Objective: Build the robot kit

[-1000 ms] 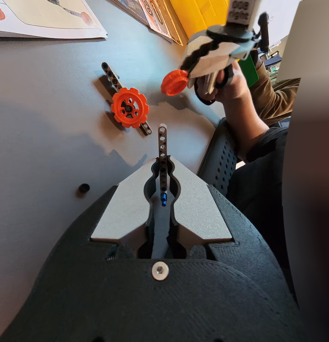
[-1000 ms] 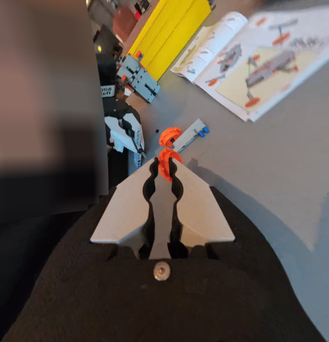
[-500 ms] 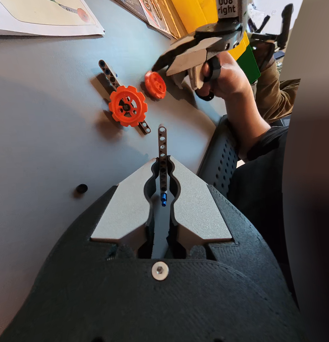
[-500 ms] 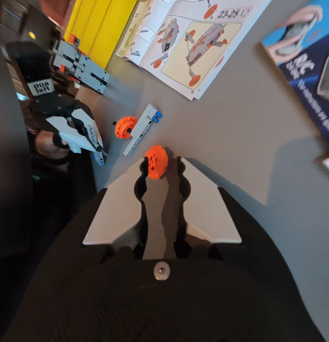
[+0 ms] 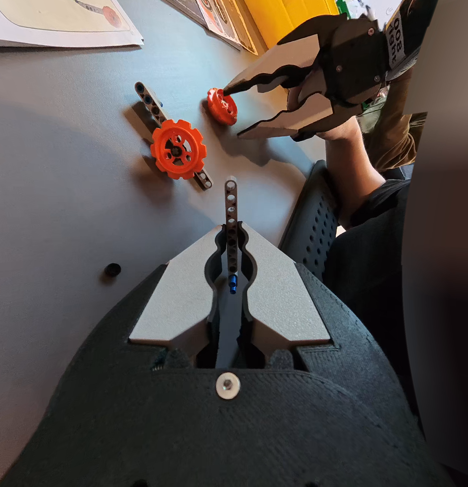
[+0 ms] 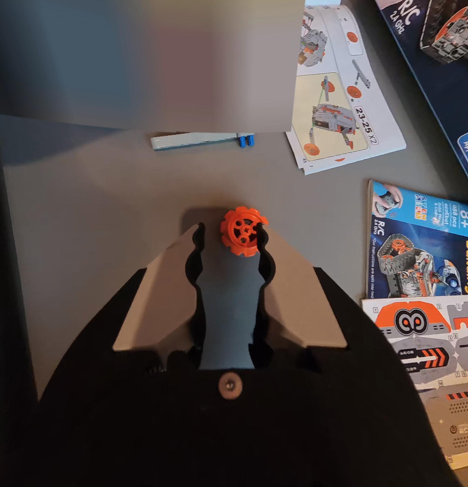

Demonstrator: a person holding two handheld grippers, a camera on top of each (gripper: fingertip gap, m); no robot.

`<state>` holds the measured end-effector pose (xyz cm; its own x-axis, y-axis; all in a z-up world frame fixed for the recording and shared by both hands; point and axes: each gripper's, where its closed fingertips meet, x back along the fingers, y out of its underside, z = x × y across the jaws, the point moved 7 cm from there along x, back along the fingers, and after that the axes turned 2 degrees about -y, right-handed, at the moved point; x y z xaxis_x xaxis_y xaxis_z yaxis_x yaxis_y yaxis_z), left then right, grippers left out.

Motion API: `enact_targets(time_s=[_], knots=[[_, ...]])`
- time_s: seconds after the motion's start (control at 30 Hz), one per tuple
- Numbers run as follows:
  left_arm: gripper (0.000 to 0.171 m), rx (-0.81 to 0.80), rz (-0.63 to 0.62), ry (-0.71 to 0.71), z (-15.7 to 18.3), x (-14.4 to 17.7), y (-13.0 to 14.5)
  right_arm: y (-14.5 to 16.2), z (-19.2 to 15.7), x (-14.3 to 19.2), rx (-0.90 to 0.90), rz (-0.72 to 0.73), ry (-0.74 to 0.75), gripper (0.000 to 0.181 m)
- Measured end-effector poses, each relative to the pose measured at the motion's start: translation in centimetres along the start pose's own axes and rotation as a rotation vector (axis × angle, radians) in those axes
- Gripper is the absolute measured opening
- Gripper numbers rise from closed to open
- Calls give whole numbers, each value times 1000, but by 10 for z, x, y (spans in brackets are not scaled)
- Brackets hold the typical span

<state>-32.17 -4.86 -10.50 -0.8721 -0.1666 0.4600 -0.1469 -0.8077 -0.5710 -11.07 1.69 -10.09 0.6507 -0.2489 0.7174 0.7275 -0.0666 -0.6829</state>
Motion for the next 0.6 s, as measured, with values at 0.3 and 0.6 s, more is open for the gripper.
enact_targets(time_s=[0.3, 0.6], knots=[[6, 19, -11, 0, -2, -1, 1, -13, -6, -5, -18, 145, -45, 37], [5, 25, 4, 5, -2, 1, 0, -53, -25, -33, -5, 338, -105, 43]])
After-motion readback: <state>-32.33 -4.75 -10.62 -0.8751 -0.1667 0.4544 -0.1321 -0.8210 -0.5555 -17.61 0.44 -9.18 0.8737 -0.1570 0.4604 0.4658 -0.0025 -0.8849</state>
